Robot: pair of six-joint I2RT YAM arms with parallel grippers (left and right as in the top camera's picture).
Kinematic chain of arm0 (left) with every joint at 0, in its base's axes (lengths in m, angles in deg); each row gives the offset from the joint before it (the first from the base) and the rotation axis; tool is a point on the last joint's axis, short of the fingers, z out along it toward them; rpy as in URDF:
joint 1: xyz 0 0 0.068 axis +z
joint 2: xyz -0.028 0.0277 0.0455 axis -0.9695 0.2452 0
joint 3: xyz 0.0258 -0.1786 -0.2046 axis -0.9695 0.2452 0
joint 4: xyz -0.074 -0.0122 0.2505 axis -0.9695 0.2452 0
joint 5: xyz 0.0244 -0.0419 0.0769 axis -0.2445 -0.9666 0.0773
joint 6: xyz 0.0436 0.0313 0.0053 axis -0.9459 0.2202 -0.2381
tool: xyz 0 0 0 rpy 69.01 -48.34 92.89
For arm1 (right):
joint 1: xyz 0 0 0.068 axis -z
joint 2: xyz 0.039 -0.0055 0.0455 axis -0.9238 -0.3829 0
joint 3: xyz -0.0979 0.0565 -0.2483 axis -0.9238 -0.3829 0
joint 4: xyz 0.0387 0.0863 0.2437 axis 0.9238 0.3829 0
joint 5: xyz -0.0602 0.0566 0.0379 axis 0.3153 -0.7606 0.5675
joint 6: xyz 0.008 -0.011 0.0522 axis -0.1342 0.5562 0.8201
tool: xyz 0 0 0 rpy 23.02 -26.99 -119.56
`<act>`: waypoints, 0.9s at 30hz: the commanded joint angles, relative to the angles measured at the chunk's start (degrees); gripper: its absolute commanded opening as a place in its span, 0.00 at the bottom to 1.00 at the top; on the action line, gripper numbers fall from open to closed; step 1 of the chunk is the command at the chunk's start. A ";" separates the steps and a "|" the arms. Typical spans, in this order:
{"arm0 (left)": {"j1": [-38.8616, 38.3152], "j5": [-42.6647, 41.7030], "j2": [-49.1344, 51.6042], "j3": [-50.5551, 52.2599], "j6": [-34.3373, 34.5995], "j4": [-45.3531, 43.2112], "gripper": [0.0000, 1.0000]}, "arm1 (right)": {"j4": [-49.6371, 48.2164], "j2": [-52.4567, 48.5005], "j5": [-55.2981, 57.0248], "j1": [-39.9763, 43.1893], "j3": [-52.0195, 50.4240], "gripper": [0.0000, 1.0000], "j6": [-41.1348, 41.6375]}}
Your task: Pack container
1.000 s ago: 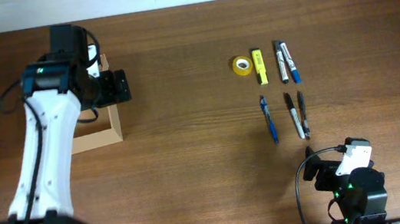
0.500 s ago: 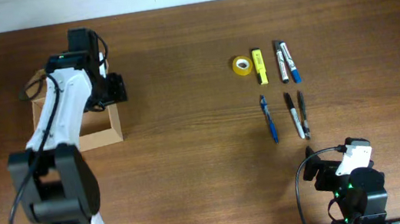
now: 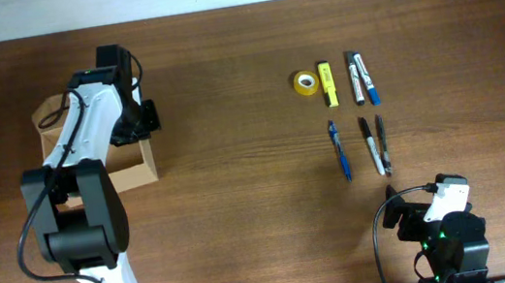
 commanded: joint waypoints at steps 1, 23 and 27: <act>-1.79 -1.20 0.68 -5.01 5.97 5.42 0.02 | 0.02 0.55 -0.09 0.42 -0.42 0.99 0.50; -36.24 10.29 2.38 -37.03 33.16 21.22 0.02 | 0.02 0.55 -0.07 0.42 -0.42 0.99 0.50; -38.16 9.92 5.53 -37.03 33.94 19.80 0.02 | 0.02 0.55 -0.07 0.42 -0.42 0.99 0.50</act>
